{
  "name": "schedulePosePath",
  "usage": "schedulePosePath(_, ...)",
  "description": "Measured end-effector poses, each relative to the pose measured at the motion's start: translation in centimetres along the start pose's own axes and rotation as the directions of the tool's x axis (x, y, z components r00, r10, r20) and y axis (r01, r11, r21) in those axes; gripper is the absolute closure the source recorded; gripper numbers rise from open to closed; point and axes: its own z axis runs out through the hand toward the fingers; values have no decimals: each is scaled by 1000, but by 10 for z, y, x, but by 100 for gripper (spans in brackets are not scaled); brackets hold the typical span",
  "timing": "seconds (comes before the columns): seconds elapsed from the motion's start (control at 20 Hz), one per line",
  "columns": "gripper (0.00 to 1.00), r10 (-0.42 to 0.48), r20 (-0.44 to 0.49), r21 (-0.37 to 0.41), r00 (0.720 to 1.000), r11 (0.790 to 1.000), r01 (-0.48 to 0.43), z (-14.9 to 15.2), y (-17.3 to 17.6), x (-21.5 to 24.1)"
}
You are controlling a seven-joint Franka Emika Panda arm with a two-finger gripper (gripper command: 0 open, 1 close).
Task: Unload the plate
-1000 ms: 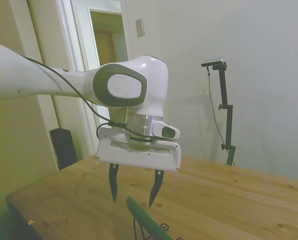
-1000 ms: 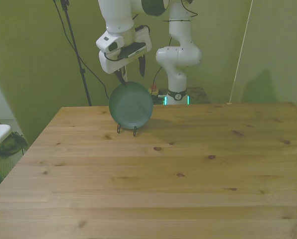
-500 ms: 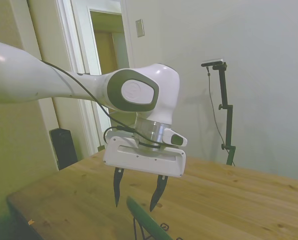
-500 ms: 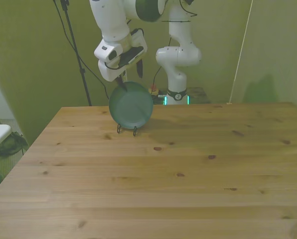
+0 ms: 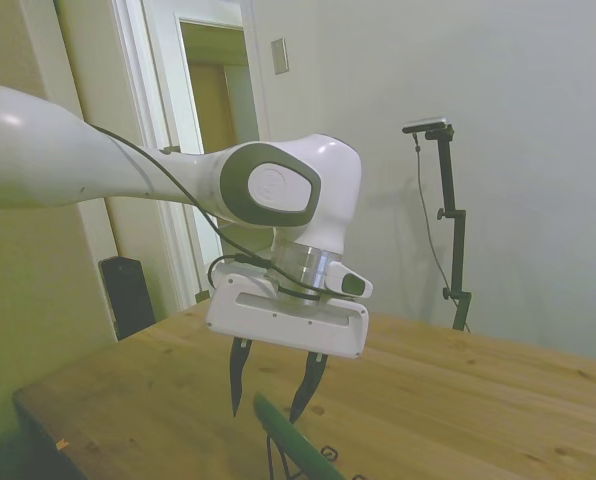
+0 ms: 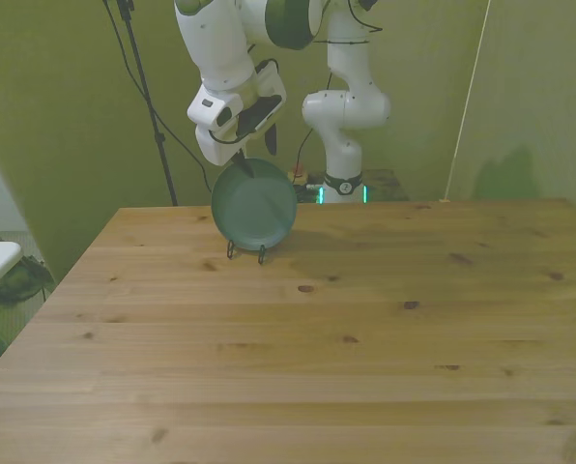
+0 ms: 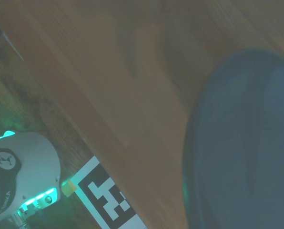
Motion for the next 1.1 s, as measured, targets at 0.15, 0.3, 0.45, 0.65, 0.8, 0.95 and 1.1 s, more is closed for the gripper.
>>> schedulePosePath(0.15, 100, -6, 5, 1, 1000, 1000, 6, 2, -2, 1)
schedulePosePath(0.3, 100, -10, 14, 6, 1000, 1000, 10, 7, -4, 1)
schedulePosePath(0.45, 100, -11, 18, 9, 1000, 1000, 11, 9, -4, 1)
schedulePosePath(0.65, 100, -11, 17, 8, 1000, 1000, 11, 9, -4, 1)
schedulePosePath(0.8, 100, -8, 14, 9, 1000, 1000, 8, 9, -1, 0)
schedulePosePath(0.95, 100, -4, 9, 8, 1000, 1000, 4, 7, 1, -1)
schedulePosePath(1.1, 100, 0, 3, 7, 1000, 1000, 0, 4, 4, -2)
